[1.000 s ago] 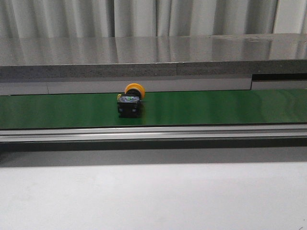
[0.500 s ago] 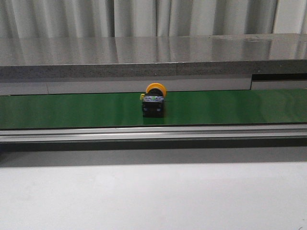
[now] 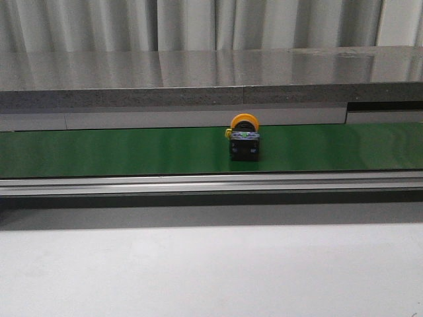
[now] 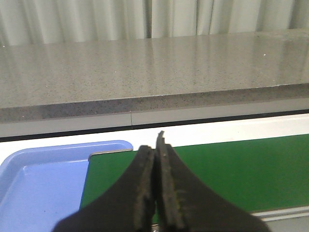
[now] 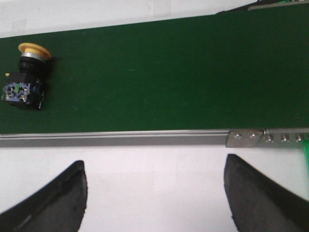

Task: Move button from left to right
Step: 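Lower the right gripper over the button as the belt carries it closer, then grasp the button with the right gripper and lift it off the belt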

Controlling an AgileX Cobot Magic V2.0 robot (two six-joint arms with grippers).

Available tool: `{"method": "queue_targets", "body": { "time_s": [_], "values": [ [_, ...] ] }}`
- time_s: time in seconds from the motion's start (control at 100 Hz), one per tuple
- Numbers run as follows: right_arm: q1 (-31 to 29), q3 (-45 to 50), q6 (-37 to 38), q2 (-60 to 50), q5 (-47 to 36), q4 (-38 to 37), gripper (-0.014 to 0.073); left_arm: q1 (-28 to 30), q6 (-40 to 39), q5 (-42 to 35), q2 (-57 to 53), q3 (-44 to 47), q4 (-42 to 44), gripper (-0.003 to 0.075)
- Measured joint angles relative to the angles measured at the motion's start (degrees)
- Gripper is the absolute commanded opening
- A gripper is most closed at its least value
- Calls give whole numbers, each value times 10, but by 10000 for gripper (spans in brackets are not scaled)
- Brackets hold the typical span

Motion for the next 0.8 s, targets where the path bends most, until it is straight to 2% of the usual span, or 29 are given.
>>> {"method": "queue_targets", "body": {
  "time_s": [0.15, 0.8],
  "values": [
    [4, -49, -17, 49, 0, 3, 582, 0, 0, 0, 0, 0, 0, -20],
    [88, -213, -55, 308, 1, 6, 582, 0, 0, 0, 0, 0, 0, -20]
  ]
}}
